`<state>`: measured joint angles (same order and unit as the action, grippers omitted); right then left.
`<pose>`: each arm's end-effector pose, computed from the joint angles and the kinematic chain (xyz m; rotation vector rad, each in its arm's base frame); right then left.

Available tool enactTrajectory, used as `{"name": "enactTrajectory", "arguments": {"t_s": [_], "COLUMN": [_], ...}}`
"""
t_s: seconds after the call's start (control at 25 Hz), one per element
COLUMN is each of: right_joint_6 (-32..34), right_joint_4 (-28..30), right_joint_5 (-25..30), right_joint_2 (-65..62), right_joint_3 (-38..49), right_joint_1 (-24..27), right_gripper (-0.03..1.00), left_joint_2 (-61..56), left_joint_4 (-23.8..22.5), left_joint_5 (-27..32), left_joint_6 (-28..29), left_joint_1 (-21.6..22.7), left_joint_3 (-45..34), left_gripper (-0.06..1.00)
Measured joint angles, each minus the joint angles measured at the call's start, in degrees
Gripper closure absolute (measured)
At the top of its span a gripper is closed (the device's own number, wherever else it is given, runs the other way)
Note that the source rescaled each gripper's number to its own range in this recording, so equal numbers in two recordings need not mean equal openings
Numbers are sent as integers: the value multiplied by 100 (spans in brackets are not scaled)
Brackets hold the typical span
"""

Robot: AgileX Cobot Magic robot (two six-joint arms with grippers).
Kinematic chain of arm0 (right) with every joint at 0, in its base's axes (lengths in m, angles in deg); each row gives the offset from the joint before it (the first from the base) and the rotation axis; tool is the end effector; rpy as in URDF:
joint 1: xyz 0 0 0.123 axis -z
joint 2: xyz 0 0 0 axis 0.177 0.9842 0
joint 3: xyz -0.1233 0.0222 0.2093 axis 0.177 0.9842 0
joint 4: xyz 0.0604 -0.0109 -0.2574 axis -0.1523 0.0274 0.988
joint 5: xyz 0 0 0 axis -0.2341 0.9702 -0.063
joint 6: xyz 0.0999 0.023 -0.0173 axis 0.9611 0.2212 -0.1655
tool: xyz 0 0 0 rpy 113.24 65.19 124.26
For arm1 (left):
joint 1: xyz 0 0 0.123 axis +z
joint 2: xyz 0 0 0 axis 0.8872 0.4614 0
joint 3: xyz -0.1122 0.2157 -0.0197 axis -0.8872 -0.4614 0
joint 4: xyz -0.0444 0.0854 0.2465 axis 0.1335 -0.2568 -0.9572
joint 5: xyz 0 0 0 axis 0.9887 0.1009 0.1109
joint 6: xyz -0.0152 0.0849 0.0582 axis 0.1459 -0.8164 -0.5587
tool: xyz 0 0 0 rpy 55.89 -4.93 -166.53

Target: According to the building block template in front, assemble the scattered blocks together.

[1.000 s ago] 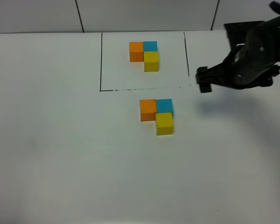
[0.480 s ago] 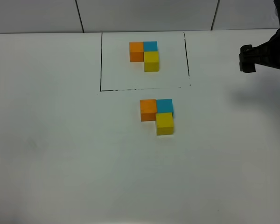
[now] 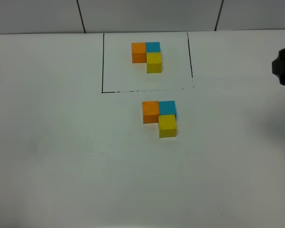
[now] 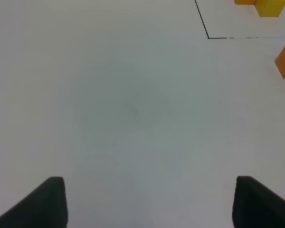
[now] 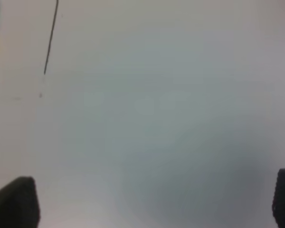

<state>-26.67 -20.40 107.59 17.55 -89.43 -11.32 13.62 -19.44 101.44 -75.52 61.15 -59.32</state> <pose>0.2815 0.0017 0.2658 -0.0655 2.3457 -0.0584 0.0586 -0.0063 0.2776 0.0123 2.0485 -0.0885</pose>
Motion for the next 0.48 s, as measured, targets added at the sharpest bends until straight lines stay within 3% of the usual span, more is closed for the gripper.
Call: {"name": "enactTrajectory", "arguments": {"t_s": [0.24,0.48], "right_joint_6": [0,-243], "right_joint_4": [-188,-422], "right_joint_5": [519,1390], "right_joint_2": [-1885,-3501], "right_joint_3": [963,1436], "right_joint_1": [-21,-21], "right_gripper": [-3,-3], "left_joint_2": [0,0], "left_joint_4": [0,0], "left_joint_5": [0,0], "left_joint_6": [0,0], "left_joint_1": [0,0], "left_joint_3": [0,0], "left_gripper": [40,40]}}
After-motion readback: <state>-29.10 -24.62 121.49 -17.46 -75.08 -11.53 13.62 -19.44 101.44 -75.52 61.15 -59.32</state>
